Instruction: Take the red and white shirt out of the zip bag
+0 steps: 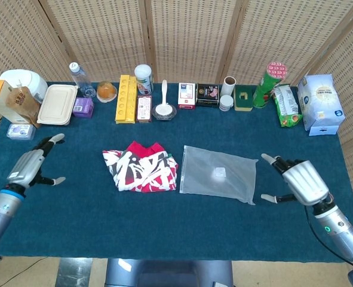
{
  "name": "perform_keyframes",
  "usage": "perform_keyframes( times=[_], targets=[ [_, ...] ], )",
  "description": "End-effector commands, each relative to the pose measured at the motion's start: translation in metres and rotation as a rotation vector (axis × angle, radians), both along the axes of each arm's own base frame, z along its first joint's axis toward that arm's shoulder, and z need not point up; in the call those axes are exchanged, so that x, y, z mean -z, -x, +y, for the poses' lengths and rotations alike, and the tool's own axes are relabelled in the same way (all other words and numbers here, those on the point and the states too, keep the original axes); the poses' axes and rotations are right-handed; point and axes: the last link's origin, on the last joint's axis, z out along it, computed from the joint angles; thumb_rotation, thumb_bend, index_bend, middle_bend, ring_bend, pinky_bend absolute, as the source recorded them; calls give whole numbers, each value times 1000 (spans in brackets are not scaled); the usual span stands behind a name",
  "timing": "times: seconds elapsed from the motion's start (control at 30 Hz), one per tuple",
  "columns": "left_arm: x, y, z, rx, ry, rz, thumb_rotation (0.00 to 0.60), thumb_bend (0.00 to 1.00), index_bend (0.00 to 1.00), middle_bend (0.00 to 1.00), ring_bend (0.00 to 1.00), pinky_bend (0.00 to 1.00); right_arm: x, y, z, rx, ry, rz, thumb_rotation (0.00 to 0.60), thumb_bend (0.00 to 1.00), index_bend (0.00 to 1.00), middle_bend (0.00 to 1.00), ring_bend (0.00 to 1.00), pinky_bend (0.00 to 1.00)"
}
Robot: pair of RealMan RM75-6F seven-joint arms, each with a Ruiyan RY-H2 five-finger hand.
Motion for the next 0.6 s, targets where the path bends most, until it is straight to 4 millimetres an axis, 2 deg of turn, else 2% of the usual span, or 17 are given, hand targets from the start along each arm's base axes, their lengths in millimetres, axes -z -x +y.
perform_keyframes(
  times=[0.03, 0.2, 0.33, 0.47, 0.6],
  targets=[
    [-22, 31, -47, -34, -106, 133, 600, 209, 104, 155, 0, 131, -21, 19, 14, 138, 125, -82, 183, 209, 259, 411, 621, 737],
    [-35, 49, -85, -82, -192, 205, 600, 234, 148, 155, 0, 132, -38, 33, 35, 267, 231, -83, 202, 248, 338, 437, 598, 714],
    [-40, 55, -106, -100, -220, 238, 600, 235, 170, 155, 1, 132, -46, 39, 50, 321, 291, -77, 205, 249, 372, 450, 590, 699],
    [-46, 58, -122, -113, -256, 251, 600, 236, 178, 155, 8, 132, -51, 47, 63, 361, 329, -90, 205, 251, 396, 461, 590, 697],
    [-46, 55, -128, -92, -263, 265, 600, 236, 182, 155, 8, 132, -53, 55, 71, 406, 327, -99, 204, 251, 413, 472, 592, 700]
  ],
)
